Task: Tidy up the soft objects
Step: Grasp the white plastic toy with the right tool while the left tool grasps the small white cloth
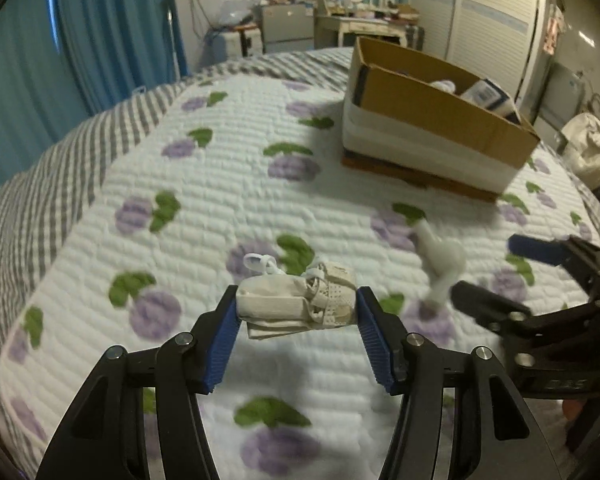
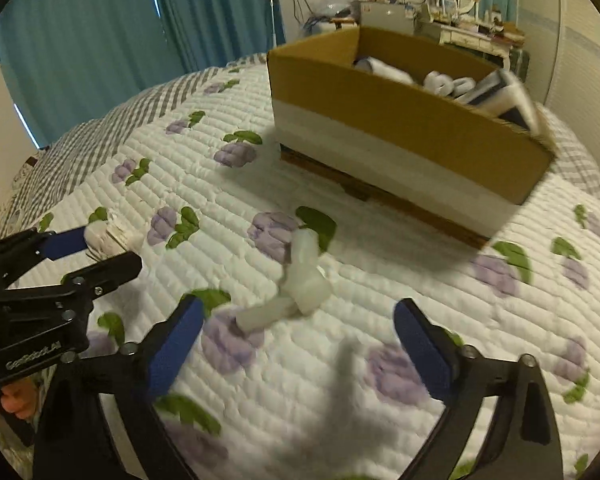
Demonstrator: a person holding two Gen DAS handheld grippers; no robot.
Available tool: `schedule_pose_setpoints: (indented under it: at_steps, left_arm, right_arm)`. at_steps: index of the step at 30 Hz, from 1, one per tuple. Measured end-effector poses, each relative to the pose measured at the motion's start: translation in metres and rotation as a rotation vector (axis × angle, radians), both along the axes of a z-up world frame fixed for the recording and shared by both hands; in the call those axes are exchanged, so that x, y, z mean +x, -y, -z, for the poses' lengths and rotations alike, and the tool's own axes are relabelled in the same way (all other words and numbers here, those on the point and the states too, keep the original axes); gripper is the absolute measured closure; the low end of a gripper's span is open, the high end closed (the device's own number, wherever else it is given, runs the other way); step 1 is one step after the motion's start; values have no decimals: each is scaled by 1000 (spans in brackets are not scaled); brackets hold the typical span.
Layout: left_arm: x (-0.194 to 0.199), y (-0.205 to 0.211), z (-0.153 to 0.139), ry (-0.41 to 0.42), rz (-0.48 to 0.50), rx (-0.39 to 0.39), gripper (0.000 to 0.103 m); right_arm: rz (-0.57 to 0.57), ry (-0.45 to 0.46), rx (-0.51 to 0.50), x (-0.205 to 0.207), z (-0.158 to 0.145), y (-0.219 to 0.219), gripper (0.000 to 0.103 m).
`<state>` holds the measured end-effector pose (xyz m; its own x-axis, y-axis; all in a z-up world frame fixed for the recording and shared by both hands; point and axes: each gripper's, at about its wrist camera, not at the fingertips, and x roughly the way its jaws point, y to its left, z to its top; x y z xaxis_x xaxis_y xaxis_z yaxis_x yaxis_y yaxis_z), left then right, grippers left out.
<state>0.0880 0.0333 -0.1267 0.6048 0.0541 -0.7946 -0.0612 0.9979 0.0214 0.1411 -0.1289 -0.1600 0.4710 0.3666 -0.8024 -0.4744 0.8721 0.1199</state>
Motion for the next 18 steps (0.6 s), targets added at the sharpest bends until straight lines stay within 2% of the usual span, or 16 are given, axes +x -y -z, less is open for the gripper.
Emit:
schedule_pose_setpoints:
  at_steps: [3,5,9,10,11,15,18]
  left_arm:
    - [12,-1,4,6,20,17,47]
    - [19,-3,8,4,31,15,47]
    - [29,-5,16,-9,41,-2,47]
    - [29,-5,17,-13,41,-4,47]
    - [29,-4,18,-17,41,-6,47]
    - [20,-1,11,-9,42,-10,47]
    - [7,4,-1,2,37,-6,47]
  right_arm:
    - [-4,-30,-12,15,13,-15,21]
    - [-5,-52,-27,21,23,-21,37]
    - [21,-62,-42,25,32,-23,60]
    - [38,-54,-41,25,31,-20,71]
    - [53,-50,-32,26,30,-17,74]
    - [84,-25,14,21,19,-7,75]
    - [97,0,65,10,0,5,76]
